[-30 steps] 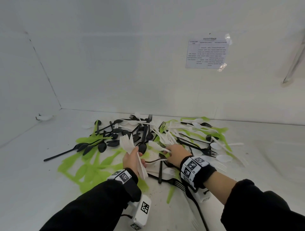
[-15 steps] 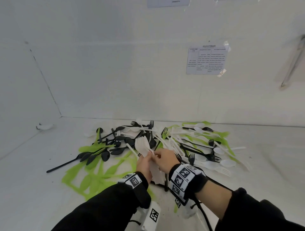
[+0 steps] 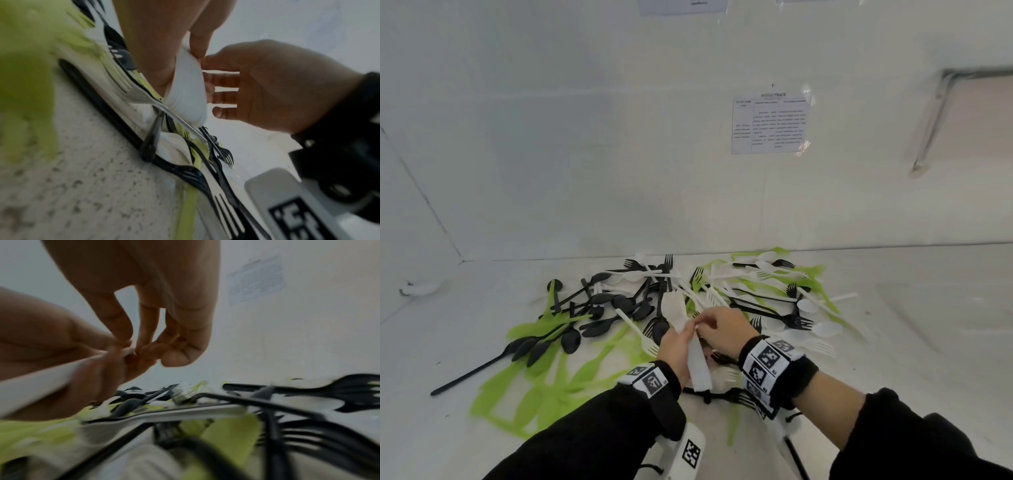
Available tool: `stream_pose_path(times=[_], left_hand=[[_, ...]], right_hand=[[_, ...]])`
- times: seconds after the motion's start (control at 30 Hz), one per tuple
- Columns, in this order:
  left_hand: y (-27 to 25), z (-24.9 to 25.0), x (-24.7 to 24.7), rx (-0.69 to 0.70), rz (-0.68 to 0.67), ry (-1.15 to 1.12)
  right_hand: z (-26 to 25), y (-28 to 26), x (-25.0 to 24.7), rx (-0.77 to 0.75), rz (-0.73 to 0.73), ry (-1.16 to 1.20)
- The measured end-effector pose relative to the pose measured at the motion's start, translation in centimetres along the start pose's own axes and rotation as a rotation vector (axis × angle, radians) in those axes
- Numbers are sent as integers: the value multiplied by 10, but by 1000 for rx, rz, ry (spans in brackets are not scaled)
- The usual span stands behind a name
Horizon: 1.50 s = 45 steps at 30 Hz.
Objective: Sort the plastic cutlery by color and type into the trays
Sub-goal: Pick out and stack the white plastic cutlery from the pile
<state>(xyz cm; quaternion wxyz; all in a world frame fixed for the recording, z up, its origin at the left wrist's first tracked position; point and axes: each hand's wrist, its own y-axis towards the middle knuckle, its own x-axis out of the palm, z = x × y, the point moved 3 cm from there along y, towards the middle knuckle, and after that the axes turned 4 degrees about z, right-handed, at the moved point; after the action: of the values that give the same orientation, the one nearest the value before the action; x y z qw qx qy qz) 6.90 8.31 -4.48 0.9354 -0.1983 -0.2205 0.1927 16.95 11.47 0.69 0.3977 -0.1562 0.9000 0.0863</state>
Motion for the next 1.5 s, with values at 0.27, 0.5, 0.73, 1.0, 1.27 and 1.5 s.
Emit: stream_pose_path(times=[0.27, 0.5, 0.73, 1.0, 1.27, 1.5], left_hand=[[0, -5, 13, -37, 23, 58], [5, -6, 17, -37, 55, 83], [4, -7, 25, -30, 47, 74], [4, -7, 28, -22, 49, 74], [5, -9, 29, -18, 58, 114], [8, -8, 26, -9, 81, 127]], right_hand=[[90, 14, -57, 393, -125, -475], [108, 19, -52, 315, -154, -479], [105, 23, -65, 282, -108, -511], [109, 34, -91, 303, 298, 29], [109, 44, -96, 178, 471, 174], [113, 49, -65, 256, -56, -354]])
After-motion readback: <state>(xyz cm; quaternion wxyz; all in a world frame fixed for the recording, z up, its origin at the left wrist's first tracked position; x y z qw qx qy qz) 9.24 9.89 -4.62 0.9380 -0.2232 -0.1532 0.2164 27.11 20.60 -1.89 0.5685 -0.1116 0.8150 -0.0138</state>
